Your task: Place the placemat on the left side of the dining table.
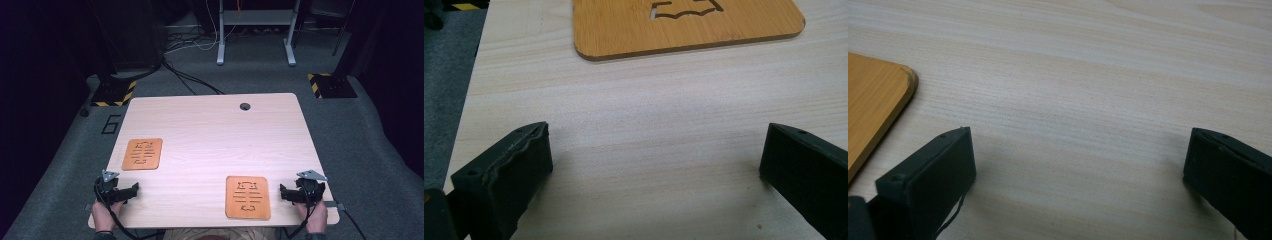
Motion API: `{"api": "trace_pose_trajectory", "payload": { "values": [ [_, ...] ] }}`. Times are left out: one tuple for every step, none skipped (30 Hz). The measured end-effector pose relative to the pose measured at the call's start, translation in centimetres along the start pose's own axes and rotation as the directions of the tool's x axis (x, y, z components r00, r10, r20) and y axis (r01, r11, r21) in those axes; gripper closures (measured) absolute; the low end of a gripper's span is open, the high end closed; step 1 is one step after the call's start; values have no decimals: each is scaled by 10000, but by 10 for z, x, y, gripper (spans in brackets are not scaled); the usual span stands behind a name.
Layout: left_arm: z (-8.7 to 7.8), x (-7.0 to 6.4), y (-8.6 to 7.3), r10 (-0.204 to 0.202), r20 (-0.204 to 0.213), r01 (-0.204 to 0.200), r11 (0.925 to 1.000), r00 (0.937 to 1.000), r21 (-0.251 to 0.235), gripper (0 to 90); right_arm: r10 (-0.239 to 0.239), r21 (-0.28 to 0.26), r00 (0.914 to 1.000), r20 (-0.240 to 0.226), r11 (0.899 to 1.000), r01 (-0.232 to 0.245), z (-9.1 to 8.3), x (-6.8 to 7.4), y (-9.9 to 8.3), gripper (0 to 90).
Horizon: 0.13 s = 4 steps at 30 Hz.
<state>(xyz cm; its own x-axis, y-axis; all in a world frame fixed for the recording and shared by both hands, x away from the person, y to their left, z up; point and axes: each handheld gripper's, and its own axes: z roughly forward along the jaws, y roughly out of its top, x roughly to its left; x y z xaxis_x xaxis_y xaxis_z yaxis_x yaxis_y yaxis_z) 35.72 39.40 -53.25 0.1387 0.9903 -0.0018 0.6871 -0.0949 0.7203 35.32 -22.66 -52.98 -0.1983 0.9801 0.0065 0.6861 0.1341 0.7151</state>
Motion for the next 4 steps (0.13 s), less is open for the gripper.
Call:
{"api": "trace_pose_trajectory", "payload": {
  "values": [
    [0,0,0,5,-4,-5,10000,10000,16,2,-3,-1,10000,2,10000,3,0,0,0,0],
    [0,0,0,3,-2,-3,10000,10000,16,2,-1,-5,10000,7,10000,1,0,0,0,0],
    [0,0,0,0,-1,0,10000,10000,9,2,0,-2,10000,6,10000,0,0,0,0,0],
    [0,0,0,0,-1,0,10000,10000,9,2,3,-3,10000,7,10000,-3,0,0,0,0]
  ]
}}
